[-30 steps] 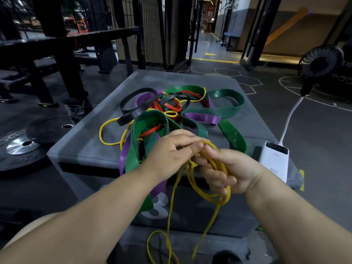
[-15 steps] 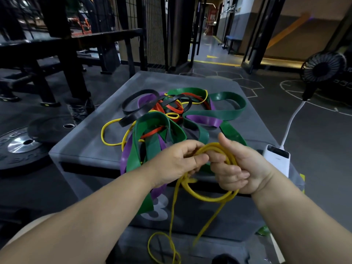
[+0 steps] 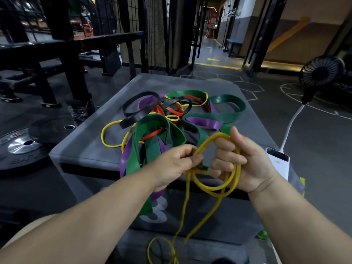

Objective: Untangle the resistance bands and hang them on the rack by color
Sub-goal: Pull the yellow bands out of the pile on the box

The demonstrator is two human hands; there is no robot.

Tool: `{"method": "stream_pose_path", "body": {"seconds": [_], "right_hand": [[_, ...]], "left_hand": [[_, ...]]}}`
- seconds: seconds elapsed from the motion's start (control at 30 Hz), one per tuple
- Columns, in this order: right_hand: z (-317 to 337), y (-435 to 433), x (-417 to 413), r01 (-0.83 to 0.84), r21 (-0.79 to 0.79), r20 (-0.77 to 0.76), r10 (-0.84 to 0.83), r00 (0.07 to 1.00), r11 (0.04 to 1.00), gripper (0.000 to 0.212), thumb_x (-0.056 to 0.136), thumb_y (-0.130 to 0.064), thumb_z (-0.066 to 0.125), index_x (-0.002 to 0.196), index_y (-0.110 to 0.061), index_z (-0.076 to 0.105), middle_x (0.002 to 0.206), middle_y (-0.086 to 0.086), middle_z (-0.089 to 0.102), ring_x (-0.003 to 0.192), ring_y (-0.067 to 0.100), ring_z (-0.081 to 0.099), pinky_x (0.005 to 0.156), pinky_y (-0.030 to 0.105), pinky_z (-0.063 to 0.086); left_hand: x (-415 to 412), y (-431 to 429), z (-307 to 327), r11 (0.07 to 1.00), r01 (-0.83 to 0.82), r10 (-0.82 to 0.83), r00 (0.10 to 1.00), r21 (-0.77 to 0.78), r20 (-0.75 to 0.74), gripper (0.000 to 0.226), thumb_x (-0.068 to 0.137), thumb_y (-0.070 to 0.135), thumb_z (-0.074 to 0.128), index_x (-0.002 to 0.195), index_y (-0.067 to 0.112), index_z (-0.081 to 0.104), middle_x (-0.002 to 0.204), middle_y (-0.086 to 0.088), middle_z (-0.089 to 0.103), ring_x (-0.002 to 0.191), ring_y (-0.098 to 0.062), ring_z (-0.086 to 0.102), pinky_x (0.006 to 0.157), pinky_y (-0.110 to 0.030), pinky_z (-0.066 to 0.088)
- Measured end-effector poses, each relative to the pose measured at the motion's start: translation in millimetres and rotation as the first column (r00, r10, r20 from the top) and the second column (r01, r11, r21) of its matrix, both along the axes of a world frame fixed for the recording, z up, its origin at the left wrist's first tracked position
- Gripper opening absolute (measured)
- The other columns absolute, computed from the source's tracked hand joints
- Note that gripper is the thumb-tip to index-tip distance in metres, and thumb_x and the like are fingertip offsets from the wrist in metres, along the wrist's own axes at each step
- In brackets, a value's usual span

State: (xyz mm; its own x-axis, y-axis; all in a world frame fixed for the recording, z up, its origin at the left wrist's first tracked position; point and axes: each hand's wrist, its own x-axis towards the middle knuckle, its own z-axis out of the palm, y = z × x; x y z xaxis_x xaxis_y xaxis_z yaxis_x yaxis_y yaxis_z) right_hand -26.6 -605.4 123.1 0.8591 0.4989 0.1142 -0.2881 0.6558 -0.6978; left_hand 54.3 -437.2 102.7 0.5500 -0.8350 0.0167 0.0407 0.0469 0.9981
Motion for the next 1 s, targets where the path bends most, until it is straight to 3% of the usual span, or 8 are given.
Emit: {"method": "stream_pose_path", "body": {"seconds": [0.07, 0.17, 0.27, 0.43, 0.57, 0.7, 0.8, 1.0], "right_hand": [[-1, 1, -4, -0.017, -0.04, 0.065, 0.019, 0.998, 0.999, 0.033, 0.105, -0.032, 0.039, 0.108, -0.004, 0.057, 0.056, -0.004, 0.037, 0.057, 0.016, 0.056, 0.086, 0.038, 0.047], [-5, 1, -7, -0.161, -0.147, 0.027, 0.166, 0.986, 0.976, 0.033, 0.105, -0.027, 0.039, 0.125, -0.005, 0.053, 0.052, -0.006, 0.033, 0.043, 0.007, 0.04, 0.07, 0.024, 0.051], [-5, 4, -4, -0.234, -0.193, -0.03, 0.233, 0.972, 0.953, 0.038, 0.105, -0.032, 0.036, 0.113, -0.004, 0.06, 0.052, -0.007, 0.037, 0.035, 0.003, 0.033, 0.051, 0.012, 0.042], [7, -4, 2, -0.105, 0.017, 0.026, 0.104, 0.994, 0.994, 0.043, 0.104, -0.036, 0.037, 0.084, -0.004, 0.057, 0.056, 0.0, 0.039, 0.037, 0.005, 0.025, 0.041, 0.017, 0.026], [12, -11, 3, 0.007, 0.119, 0.06, -0.014, 0.998, 0.993, 0.044, 0.103, -0.038, 0.039, 0.08, -0.004, 0.055, 0.058, 0.001, 0.038, 0.04, 0.005, 0.018, 0.04, 0.019, 0.017], [18, -29, 2, 0.1, 0.239, 0.059, -0.117, 0.991, 0.966, 0.046, 0.103, -0.04, 0.041, 0.078, -0.005, 0.056, 0.057, -0.002, 0.038, 0.04, 0.008, 0.022, 0.041, 0.018, 0.016], [21, -48, 0, 0.178, 0.292, 0.07, -0.207, 0.976, 0.94, 0.049, 0.102, -0.044, 0.041, 0.078, -0.006, 0.059, 0.055, -0.003, 0.039, 0.045, 0.011, 0.032, 0.041, 0.02, 0.017], [31, -74, -14, 0.4, 0.386, 0.062, -0.456, 0.888, 0.831, 0.035, 0.093, -0.039, 0.06, 0.074, -0.009, 0.061, 0.051, 0.002, 0.047, 0.042, 0.009, 0.031, 0.043, 0.024, 0.029]], "left_hand": [[-1, -1, 6, 0.998, -0.041, 0.036, 0.996, -0.053, -0.086, 0.014, 0.096, 0.021, 0.049, 0.086, 0.014, 0.055, 0.074, -0.001, 0.057, 0.067, -0.014, 0.057, 0.061, -0.025, 0.05], [-1, -2, 13, 0.979, -0.144, 0.118, 0.978, -0.146, -0.171, 0.019, 0.094, 0.026, 0.047, 0.084, 0.011, 0.052, 0.063, 0.002, 0.054, 0.05, -0.007, 0.052, 0.043, -0.02, 0.044], [0, -3, 9, 0.976, -0.17, 0.143, 0.973, -0.139, -0.181, 0.02, 0.096, 0.028, 0.047, 0.081, 0.015, 0.053, 0.064, 0.003, 0.054, 0.056, -0.009, 0.051, 0.05, -0.026, 0.042], [-6, -7, -6, 0.995, -0.09, 0.079, 0.979, -0.05, -0.189, 0.016, 0.091, 0.027, 0.053, 0.081, 0.015, 0.057, 0.07, 0.001, 0.059, 0.066, -0.013, 0.052, 0.06, -0.023, 0.047], [-15, -9, -20, 0.997, 0.069, -0.058, 0.957, 0.027, -0.284, 0.039, 0.074, 0.04, 0.06, 0.108, 0.021, 0.057, 0.094, 0.0, 0.064, 0.082, -0.015, 0.064, 0.08, -0.035, 0.053], [-16, -11, -27, 0.979, 0.125, -0.099, 0.982, 0.16, -0.163, 0.031, 0.091, 0.035, 0.056, 0.119, 0.029, 0.044, 0.108, -0.002, 0.055, 0.067, -0.008, 0.058, 0.077, -0.029, 0.052], [-13, -11, -44, 0.917, 0.137, -0.18, 0.98, 0.375, 0.082, 0.006, 0.097, 0.021, 0.055, 0.1, 0.02, 0.05, 0.089, 0.001, 0.06, 0.069, -0.006, 0.056, 0.071, -0.022, 0.047], [-17, -9, -61, 0.781, 0.071, -0.296, 0.917, 0.62, 0.268, 0.014, 0.097, 0.017, 0.051, 0.084, 0.024, 0.052, 0.08, 0.003, 0.06, 0.067, -0.006, 0.056, 0.067, -0.02, 0.044]]}}
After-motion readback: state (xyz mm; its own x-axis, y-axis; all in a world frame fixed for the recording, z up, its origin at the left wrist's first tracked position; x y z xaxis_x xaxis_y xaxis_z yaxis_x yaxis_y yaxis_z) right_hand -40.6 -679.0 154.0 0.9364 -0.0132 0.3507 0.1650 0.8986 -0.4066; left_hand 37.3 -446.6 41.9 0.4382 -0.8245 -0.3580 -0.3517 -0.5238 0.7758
